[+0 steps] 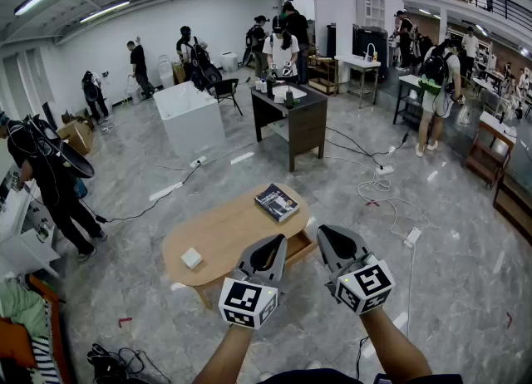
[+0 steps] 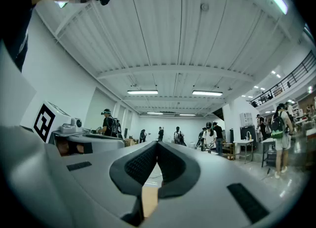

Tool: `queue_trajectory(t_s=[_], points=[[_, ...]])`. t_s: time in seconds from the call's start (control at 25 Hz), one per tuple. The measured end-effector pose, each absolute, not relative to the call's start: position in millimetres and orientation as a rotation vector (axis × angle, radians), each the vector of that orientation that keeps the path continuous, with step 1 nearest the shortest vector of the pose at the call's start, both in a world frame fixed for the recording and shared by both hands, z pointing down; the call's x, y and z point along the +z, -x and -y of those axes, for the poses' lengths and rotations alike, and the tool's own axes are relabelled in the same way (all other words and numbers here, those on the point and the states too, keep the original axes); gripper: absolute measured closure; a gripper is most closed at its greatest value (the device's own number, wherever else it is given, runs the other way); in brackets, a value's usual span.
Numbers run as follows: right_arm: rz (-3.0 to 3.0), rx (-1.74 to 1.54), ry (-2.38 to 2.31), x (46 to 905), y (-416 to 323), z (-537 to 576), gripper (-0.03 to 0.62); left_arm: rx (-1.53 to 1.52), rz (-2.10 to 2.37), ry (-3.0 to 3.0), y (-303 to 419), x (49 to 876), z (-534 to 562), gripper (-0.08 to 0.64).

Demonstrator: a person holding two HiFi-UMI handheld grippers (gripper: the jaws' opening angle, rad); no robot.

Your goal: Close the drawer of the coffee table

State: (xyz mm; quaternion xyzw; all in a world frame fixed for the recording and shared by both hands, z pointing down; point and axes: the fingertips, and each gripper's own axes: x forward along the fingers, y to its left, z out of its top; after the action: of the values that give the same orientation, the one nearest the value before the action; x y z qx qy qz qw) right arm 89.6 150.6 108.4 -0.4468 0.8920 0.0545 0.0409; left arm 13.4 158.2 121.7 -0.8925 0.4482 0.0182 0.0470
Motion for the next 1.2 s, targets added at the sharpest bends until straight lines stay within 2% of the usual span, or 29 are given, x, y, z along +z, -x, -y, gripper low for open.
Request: queue_trajectory(t_s=[0.76,1.2], points=[[-2.737,0.131,1.325,125.4,-143.1,-143.4,0.580,0.034,-1.409,2.711,-66.5,135.5,-151.8,0.557],[-2.732,0.075,1.288,136.1,-163.9,-141.1,0.580,-0.013,-1.489,2.678,-73.0,145.5,-158.1,0.557]])
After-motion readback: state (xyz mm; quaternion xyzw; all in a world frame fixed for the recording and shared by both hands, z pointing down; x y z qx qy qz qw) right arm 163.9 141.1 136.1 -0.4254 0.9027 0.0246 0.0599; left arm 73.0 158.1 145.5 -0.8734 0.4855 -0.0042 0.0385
